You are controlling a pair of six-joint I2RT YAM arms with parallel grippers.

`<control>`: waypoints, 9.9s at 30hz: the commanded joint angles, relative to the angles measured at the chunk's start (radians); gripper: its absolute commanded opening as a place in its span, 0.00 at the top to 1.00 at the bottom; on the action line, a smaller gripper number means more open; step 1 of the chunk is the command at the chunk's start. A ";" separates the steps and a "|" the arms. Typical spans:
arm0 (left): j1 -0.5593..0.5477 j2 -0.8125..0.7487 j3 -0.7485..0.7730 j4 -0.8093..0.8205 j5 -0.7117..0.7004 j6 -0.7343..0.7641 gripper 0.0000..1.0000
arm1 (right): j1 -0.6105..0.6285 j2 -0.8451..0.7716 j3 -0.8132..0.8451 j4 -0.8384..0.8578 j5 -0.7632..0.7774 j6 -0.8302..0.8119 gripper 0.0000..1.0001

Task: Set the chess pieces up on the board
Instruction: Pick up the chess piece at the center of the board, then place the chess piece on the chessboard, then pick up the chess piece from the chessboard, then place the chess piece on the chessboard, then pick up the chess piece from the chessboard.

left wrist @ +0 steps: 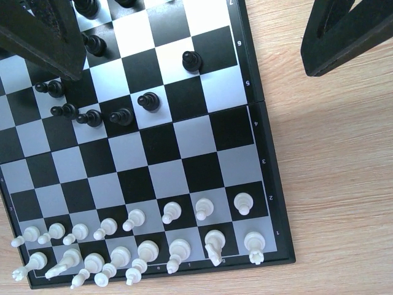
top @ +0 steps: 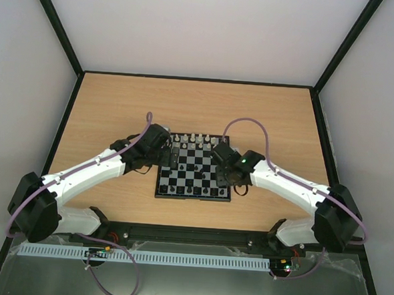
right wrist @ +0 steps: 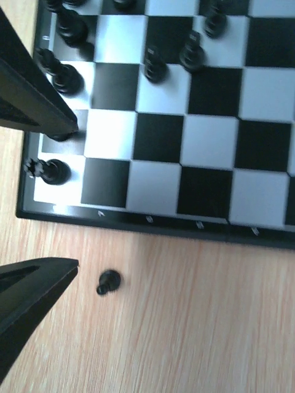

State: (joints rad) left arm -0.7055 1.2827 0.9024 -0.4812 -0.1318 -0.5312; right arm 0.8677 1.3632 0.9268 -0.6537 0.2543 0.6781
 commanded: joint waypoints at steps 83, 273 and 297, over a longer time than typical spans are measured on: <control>0.009 -0.002 0.007 0.005 -0.012 -0.008 0.01 | -0.068 0.200 0.040 0.009 -0.109 -0.078 0.93; 0.034 -0.089 0.215 -0.023 -0.077 -0.068 0.00 | -0.007 -0.257 0.022 0.142 -0.084 -0.209 0.01; -0.157 0.032 0.307 -0.103 -0.273 -0.196 0.01 | -0.007 -0.373 -0.073 0.245 -0.355 -0.204 0.01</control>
State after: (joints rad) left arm -0.8337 1.3060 1.1481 -0.5331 -0.3389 -0.6949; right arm 0.8570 1.0233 0.8726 -0.4202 -0.0444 0.4725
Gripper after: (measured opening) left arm 0.994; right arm 0.986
